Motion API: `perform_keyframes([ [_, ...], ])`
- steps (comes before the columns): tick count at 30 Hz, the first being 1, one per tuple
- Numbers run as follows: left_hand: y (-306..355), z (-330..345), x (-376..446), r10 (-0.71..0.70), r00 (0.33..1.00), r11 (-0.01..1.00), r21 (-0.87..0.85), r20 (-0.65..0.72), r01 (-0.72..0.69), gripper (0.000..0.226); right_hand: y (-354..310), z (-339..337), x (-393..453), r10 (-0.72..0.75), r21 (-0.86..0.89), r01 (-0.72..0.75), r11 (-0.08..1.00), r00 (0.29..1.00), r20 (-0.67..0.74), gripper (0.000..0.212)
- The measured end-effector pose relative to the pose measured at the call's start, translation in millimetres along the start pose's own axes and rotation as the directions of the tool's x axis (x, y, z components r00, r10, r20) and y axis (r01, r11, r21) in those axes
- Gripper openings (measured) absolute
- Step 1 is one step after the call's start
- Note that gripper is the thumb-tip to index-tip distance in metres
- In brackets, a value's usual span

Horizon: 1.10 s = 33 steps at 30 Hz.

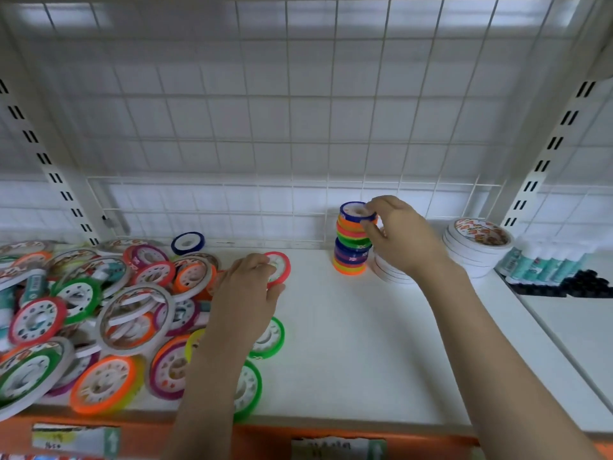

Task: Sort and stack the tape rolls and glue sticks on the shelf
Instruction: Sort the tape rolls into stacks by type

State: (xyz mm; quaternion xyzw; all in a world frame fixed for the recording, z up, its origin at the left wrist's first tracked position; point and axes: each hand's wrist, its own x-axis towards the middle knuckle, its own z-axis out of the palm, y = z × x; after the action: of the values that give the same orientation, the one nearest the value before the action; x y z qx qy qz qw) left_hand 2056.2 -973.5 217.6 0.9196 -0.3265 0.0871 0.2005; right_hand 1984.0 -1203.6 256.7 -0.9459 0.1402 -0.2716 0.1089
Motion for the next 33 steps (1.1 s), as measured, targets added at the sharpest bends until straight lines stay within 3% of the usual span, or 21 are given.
perform_keyframes([
  [3, 10.6, 3.3, 10.7, 0.045, 0.999, 0.999, 0.008, 0.007, -0.045, 0.039, 2.0, 5.0, -38.6, -0.018, 0.014, 0.020, 1.000, 0.991, -0.132, 0.025],
  [5, 18.3, 4.6, 20.4, 0.080, 0.997, 0.997, -0.007, 0.003, -0.080, 0.039, 6.3, 10.2, -64.2, -0.008, 0.023, 0.012, 1.000, 0.989, -0.148, 0.026],
  [9, 40.1, 2.4, 44.8, 0.170, 0.984, 0.984, -0.036, -0.047, -0.172, 0.036, 14.9, 19.6, -105.7, 0.084, 0.005, -0.084, 0.996, 0.996, -0.016, 0.027],
  [14, 77.4, -4.7, 80.9, 0.291, 0.951, 0.956, -0.016, -0.106, -0.294, 0.034, 19.6, 26.1, -120.3, 0.159, -0.047, -0.153, 0.987, 0.968, 0.192, 0.053],
  [17, 95.1, -6.4, 98.5, 0.361, 0.927, 0.932, 0.024, -0.098, -0.361, 0.031, 21.1, 32.0, -119.9, 0.156, -0.063, -0.145, 0.987, 0.959, 0.234, 0.069],
  [24, 113.2, -2.0, 122.6, 0.375, 0.927, 0.916, 0.147, 0.014, -0.373, 0.033, 22.5, 37.2, -120.6, 0.195, -0.042, -0.191, 0.981, 0.963, 0.185, 0.048],
  [29, 113.9, 4.9, 126.9, 0.309, 0.940, 0.919, 0.211, 0.142, -0.334, 0.033, 21.2, 35.1, -120.2, 0.193, -0.032, -0.191, 0.981, 0.960, 0.201, 0.053],
  [33, 108.5, 9.7, 123.0, 0.285, 0.945, 0.942, 0.138, 0.161, -0.307, 0.042, 21.3, 34.0, -120.6, 0.228, -0.047, -0.223, 0.974, 0.951, 0.209, 0.036],
])
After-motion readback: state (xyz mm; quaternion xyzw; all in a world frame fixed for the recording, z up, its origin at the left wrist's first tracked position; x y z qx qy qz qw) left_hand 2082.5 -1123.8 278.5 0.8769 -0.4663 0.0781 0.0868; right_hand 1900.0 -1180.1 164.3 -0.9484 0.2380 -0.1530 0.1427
